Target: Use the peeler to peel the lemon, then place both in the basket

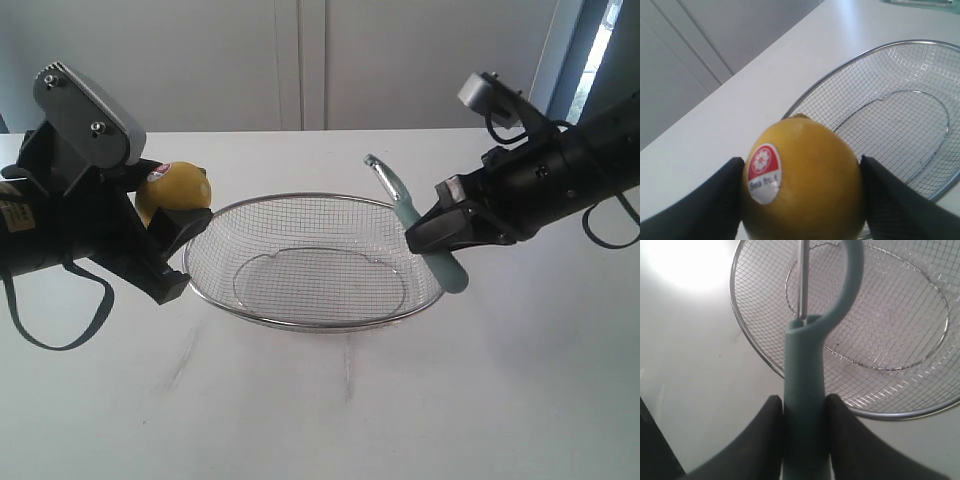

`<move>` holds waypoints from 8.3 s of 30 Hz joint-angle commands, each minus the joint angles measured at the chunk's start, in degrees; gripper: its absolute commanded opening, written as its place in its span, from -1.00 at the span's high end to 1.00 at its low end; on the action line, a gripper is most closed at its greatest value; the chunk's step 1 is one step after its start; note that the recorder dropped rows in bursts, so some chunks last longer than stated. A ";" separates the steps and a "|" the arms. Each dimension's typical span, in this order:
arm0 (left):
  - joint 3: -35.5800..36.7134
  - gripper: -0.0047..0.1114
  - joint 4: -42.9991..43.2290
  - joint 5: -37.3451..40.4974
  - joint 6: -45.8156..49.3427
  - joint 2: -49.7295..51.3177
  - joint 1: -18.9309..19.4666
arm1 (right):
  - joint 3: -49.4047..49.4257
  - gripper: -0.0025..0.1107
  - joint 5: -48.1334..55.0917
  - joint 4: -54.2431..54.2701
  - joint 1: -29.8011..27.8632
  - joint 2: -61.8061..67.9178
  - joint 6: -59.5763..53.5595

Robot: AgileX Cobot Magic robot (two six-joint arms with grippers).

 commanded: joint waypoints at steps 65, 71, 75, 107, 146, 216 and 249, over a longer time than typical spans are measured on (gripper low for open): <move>0.04 0.92 0.70 -1.28 0.02 -0.53 -4.88 | 0.18 0.96 10.27 10.59 7.01 8.74 0.72; 0.04 0.92 0.70 -1.28 0.02 -0.53 -4.88 | 0.18 0.96 10.27 10.21 10.92 8.74 0.72; 0.04 0.92 0.70 -1.28 -0.09 -0.53 -4.88 | 0.18 0.96 9.24 9.95 11.44 8.74 0.72; 0.04 0.92 5.77 -2.65 -9.79 0.26 -4.88 | 0.18 0.96 4.59 15.96 17.00 10.54 3.51; 0.14 0.92 12.69 -2.97 -22.21 4.87 -4.88 | 0.07 0.96 5.16 17.58 18.26 13.89 3.31; 0.14 0.92 12.69 -4.97 -22.17 4.84 -4.88 | 1.43 0.96 -4.21 3.25 13.66 5.83 10.20; 0.14 0.92 12.69 -4.97 -22.17 4.84 -4.88 | -0.71 0.96 2.79 14.76 17.58 8.24 2.68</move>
